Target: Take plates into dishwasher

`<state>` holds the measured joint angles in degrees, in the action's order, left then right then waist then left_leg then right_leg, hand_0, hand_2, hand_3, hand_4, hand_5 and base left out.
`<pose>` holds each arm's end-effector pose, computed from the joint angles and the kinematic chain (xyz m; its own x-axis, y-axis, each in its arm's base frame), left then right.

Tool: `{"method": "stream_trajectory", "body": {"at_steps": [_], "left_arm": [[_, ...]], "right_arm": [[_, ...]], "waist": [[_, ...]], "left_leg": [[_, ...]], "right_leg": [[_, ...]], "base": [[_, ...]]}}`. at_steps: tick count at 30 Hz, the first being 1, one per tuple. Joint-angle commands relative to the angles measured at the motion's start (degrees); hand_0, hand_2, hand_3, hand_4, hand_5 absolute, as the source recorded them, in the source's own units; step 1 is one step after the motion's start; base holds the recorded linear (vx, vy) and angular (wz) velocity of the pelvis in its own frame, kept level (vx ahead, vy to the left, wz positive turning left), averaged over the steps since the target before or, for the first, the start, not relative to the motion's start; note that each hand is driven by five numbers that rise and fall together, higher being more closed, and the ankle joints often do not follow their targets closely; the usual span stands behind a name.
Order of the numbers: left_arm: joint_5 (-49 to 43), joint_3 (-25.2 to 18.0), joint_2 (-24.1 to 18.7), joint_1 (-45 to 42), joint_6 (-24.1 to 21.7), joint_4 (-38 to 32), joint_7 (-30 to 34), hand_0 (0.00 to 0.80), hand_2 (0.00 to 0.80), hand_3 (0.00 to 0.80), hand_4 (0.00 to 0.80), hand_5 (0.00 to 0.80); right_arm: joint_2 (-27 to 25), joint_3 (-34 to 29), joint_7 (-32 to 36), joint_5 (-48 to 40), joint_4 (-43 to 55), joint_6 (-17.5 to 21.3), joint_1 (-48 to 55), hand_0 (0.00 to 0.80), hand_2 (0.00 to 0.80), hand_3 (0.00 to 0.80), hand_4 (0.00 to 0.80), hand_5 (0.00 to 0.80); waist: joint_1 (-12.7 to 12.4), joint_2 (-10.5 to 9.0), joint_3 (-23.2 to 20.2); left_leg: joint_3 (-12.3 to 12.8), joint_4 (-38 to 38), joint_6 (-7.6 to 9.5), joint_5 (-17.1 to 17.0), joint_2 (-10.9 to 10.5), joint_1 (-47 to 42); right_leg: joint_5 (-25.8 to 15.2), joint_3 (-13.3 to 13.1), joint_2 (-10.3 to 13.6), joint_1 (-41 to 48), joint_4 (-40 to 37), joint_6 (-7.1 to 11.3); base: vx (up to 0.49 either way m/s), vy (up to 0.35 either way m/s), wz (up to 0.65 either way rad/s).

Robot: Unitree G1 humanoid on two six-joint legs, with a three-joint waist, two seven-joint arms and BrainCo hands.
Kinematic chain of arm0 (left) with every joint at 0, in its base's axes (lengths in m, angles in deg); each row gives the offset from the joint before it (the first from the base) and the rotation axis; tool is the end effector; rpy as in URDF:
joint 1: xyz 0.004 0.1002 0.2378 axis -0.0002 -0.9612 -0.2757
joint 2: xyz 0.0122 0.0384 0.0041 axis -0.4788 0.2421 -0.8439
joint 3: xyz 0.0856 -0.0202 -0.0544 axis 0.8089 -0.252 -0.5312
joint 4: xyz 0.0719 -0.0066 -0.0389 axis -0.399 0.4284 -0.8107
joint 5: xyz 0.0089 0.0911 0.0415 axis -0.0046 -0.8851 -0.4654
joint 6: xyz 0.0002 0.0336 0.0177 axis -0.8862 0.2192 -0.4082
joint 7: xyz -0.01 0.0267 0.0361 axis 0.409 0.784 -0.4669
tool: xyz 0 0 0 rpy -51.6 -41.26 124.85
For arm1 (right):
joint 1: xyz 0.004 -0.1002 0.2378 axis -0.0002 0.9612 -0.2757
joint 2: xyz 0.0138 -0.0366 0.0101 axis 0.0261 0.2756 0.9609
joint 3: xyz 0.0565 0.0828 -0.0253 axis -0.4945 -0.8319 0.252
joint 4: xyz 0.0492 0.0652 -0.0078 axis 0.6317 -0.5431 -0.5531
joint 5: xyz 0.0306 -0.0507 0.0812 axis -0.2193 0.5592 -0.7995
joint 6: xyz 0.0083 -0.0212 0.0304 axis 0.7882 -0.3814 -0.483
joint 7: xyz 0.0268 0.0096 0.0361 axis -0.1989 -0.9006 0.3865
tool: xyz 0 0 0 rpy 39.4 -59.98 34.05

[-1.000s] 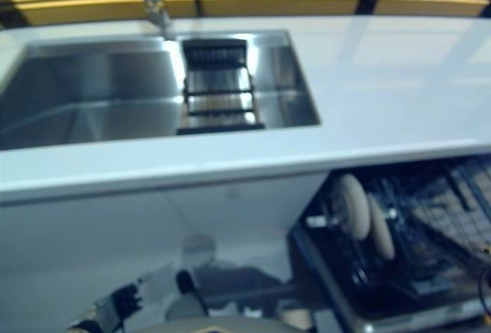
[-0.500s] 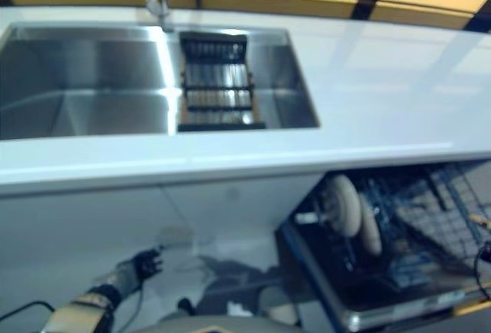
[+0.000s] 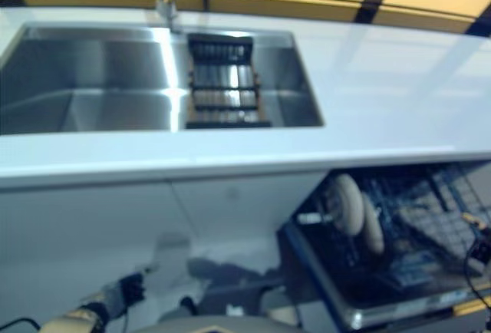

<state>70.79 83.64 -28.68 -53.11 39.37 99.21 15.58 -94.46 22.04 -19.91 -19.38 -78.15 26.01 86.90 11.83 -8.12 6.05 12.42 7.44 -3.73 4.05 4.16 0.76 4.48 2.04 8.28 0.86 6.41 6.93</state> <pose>0.1147 0.2703 -0.0909 0.3025 0.2298 -0.9250 -0.3961 0.9130 0.0973 0.1333 -0.4172 0.0597 0.3858 -0.7286 -0.5660 0.7044 0.6288 -0.3293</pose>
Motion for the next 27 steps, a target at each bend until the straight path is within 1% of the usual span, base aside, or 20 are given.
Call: {"method": "stream_trajectory", "body": {"at_steps": [1, 2, 4, 5, 6, 7, 8, 9, 10, 11, 12, 13, 15, 17, 19, 21, 23, 25, 27], "left_arm": [[-4.32, -0.57, 0.94, 0.38, -0.93, -1.32, 0.65, 0.0, 0.0, 0.0, 0.0, 0.0], [-4.84, -0.63, 0.84, 0.58, -0.54, -1.33, 0.36, 0.0, 0.0, 0.0, 0.0, 0.0], [-4.84, -0.61, 0.69, 0.51, -0.55, -1.14, -0.18, 0.0, 0.0, 0.0, 0.0, 0.0], [-4.52, -1.2, 0.47, 0.03, -0.45, -0.66, -0.65, 0.0, 0.0, 0.0, 0.0, 0.0], [-4.63, -1.85, 0.34, -0.13, -0.32, -0.25, -0.76, 0.0, 0.0, 0.0, 0.0, 0.0], [-4.68, -2.48, 0.11, -0.35, -0.18, 0.21, -0.77, 0.0, 0.0, 0.0, 0.0, 0.0], [-4.79, -2.94, -0.14, -0.65, -0.09, 0.54, -0.75, 0.0, 0.0, 0.0, 0.0, 0.0], [-4.71, -3.43, -0.39, -1.1, -0.04, 0.81, -0.74, 0.0, 0.0, 0.0, 0.0, 0.0], [-4.71, -3.42, -0.43, -1.13, -0.04, 0.81, -0.74, 0.0, 0.0, 0.0, 0.0, 0.0], [-3.87, -4.24, -0.68, -1.83, -0.36, 1.5, -0.89, 0.0, 0.0, 0.0, 0.0, 0.0], [-3.45, -4.76, -0.94, -2.04, -0.35, 1.85, -1.01, 0.0, 0.0, 0.0, 0.0, 0.0], [-3.21, -5.25, -1.12, -2.01, -0.11, 2.15, -1.2, 0.0, 0.0, 0.0, 0.0, 0.0], [-2.73, -5.52, -1.16, -1.99, -0.25, 2.46, -1.49, 0.0, 0.0, 0.0, 0.0, 0.0], [-2.99, -6.24, -1.09, -2.23, -1.17, 2.73, -1.43, 0.0, 0.0, 0.0, 0.0, 0.0], [-3.09, -7.06, -0.93, -2.69, -1.87, 2.7, -1.03, 0.0, 0.0, 0.0, 0.0, 0.0], [-3.0, -7.3, -0.82, -3.2, -2.1, 2.45, -0.3, 0.0, 0.0, 0.0, 0.0, 0.0], [-3.88, -7.52, -0.54, -3.56, -2.38, 2.52, 0.82, 0.0, 0.0, 0.0, 0.0, 0.0], [-4.06, -7.49, -0.24, -3.5, -2.53, 2.46, 0.81, 0.0, 0.0, 0.0, 0.0, 0.0], [-4.02, -7.29, 0.04, -3.31, -2.36, 2.15, 0.6, 0.0, 0.0, 0.0, 0.0, 0.0]], "right_arm": [[0.94, -2.83, 0.8, -0.33, 0.66, 1.34, 1.77, 0.0, 0.0, 0.0, 0.0, 0.0], [3.0, -3.06, 1.96, -0.25, 1.3, 2.2, 3.28, 0.0, 0.0, 0.0, 0.0, 0.0], [4.89, -3.08, 2.35, -1.32, 2.44, 2.03, 4.16, 0.0, 0.0, 0.0, 0.0, 0.0], [7.91, -2.37, 2.29, -2.29, 3.29, 2.69, 5.07, 0.0, 0.0, 0.0, 0.0, 0.0], [9.26, -2.16, 2.93, -2.23, 2.97, 3.31, 5.62, 0.0, 0.0, 0.0, 0.0, 0.0], [10.89, -1.94, 3.15, -2.19, 2.74, 4.26, 6.46, 0.0, 0.0, 0.0, 0.0, 0.0], [12.38, -1.65, 3.36, -2.39, 2.55, 5.09, 7.17, 0.0, 0.0, 0.0, 0.0, 0.0], [13.86, -1.35, 3.38, -3.33, 2.11, 5.94, 7.59, 0.0, 0.0, 0.0, 0.0, 0.0], [13.9, -1.33, 3.37, -3.34, 2.11, 5.96, 7.6, 0.0, 0.0, 0.0, 0.0, 0.0], [16.02, -0.99, 4.21, -5.18, 0.27, 7.04, 7.58, 0.0, 0.0, 0.0, 0.0, 0.0], [16.9, -0.59, 5.22, -4.31, -1.34, 8.06, 7.45, 0.0, 0.0, 0.0, 0.0, 0.0], [17.5, -0.28, 5.59, -3.89, -2.92, 8.74, 7.2, 0.0, 0.0, 0.0, 0.0, 0.0], [17.87, 0.03, 5.86, -4.85, -4.79, 9.59, 6.88, 0.0, 0.0, 0.0, 0.0, 0.0], [18.28, 0.2, 6.56, -5.07, -7.12, 11.41, 7.27, 0.0, 0.0, 0.0, 0.0, 0.0], [19.07, -0.29, 7.69, -5.93, -9.34, 12.84, 8.23, 0.0, 0.0, 0.0, 0.0, 0.0], [19.45, -0.73, 8.69, -6.46, -11.52, 14.16, 8.56, 0.0, 0.0, 0.0, 0.0, 0.0], [19.75, -1.29, 10.02, -7.14, -13.86, 15.35, 8.82, 0.0, 0.0, 0.0, 0.0, 0.0], [19.52, -1.75, 10.84, -7.79, -15.83, 15.92, 8.88, 0.0, 0.0, 0.0, 0.0, 0.0], [19.42, -2.15, 11.6, -8.77, -17.55, 15.63, 8.78, 0.0, 0.0, 0.0, 0.0, 0.0]], "waist": [[1.59, 0.97, 1.45], [2.71, 1.44, 2.2], [2.93, 1.7, 2.42], [2.46, 2.37, 2.43], [2.18, 2.81, 2.32], [1.95, 3.4, 2.11], [1.59, 3.88, 1.7], [1.0, 4.23, 1.1], [0.99, 4.2, 1.02], [-0.14, 4.16, 0.03], [-0.38, 3.96, -0.43], [-0.29, 3.79, -0.68], [-0.23, 3.56, -0.66], [-0.41, 3.15, -0.36], [-0.69, 2.83, -0.33], [-0.76, 3.09, -0.27], [-0.68, 3.6, -0.44], [-0.63, 4.06, -0.88], [-0.44, 4.61, -1.28]], "left_leg": [[-2.46, -5.26, 4.87, 4.4, -5.82, -8.56], [-2.92, -6.07, 5.19, 3.97, -6.05, -9.07], [-3.04, -6.9, 5.54, 3.25, -6.14, -9.0], [-2.42, -7.54, 5.19, 1.93, -5.36, -8.5], [-1.47, -7.46, 4.92, 1.15, -4.58, -7.9], [-0.16, -6.99, 4.64, 0.56, -3.53, -7.25], [0.86, -6.46, 4.38, 0.15, -2.58, -6.45], [1.97, -5.75, 4.01, 0.02, -1.54, -5.63], [1.99, -5.7, 4.01, 0.03, -1.54, -5.53], [3.46, -4.54, 3.09, 0.56, -0.15, -4.87], [4.22, -3.73, 2.64, 1.31, 0.64, -4.9], [4.79, -3.06, 2.38, 2.07, 1.32, -5.31], [4.89, -1.51, 2.3, 3.27, 2.21, -5.54], [4.25, 2.24, 2.38, 4.97, 3.5, -4.43], [3.81, 4.25, 2.18, 5.28, 4.49, -3.3], [3.86, 3.78, 1.95, 4.64, 5.12, -3.19], [4.21, 1.38, 1.64, 3.29, 5.41, -3.94], [4.16, -1.19, 1.31, 2.13, 5.17, -4.63], [4.14, -2.99, 0.94, 1.25, 4.99, -5.14]], "right_leg": [[-17.62, 1.77, -5.65, -12.92, -5.73, 3.6], [-18.24, 0.74, -5.62, -14.67, -4.92, 3.9], [-17.97, 0.41, -4.96, -14.55, -4.27, 3.73], [-17.38, 0.55, -2.96, -13.22, -1.94, 3.28], [-17.14, 0.17, -1.45, -12.49, 0.17, 3.05], [-16.56, -0.96, -0.06, -11.08, 1.68, 2.9], [-15.98, -1.33, 1.24, -9.37, 2.11, 2.81], [-15.66, -1.09, 2.92, -7.3, 1.81, 2.86], [-15.72, -1.11, 2.92, -7.34, 1.73, 2.87], [-16.56, 0.63, 6.42, -4.72, -0.87, 3.55], [-17.13, 1.42, 7.71, -4.29, -2.36, 3.99], [-17.06, 1.48, 8.32, -4.41, -3.39, 4.32], [-15.74, 1.34, 8.16, -4.92, -3.26, 4.29], [-12.8, 0.42, 7.27, -5.03, -1.75, 4.07], [-10.78, -0.06, 6.5, -3.87, -1.85, 4.08], [-9.46, -0.11, 5.73, -3.46, -1.58, 4.08], [-8.42, 0.39, 4.91, -2.89, -1.97, 4.25], [-7.43, 0.97, 4.1, -2.21, -2.76, 4.47], [-6.67, 1.41, 3.46, -2.0, -3.01, 4.33]], "base": [[-0.093, 0.151, -0.36], [-0.142, 0.127, -0.28], [-0.195, 0.046, -0.26], [-0.29, -0.05, -0.26], [-0.359, -0.106, -0.28], [-0.291, -0.14, -0.3], [-0.293, -0.172, -0.35], [-0.195, -0.117, -0.31], [-0.254, -0.253, -0.2], [-0.197, -0.271, -0.18], [-0.228, -0.357, -0.3], [-0.094, -0.224, -0.56], [-0.065, -0.21, -0.51], [-0.067, -0.241, -0.37], [-0.09, -0.21, -0.2], [-0.118, -0.145, 0.1], [-0.102, -0.116, 0.07], [-0.072, -0.085, 0.02], [-0.08, -0.071, 0.06]]}}
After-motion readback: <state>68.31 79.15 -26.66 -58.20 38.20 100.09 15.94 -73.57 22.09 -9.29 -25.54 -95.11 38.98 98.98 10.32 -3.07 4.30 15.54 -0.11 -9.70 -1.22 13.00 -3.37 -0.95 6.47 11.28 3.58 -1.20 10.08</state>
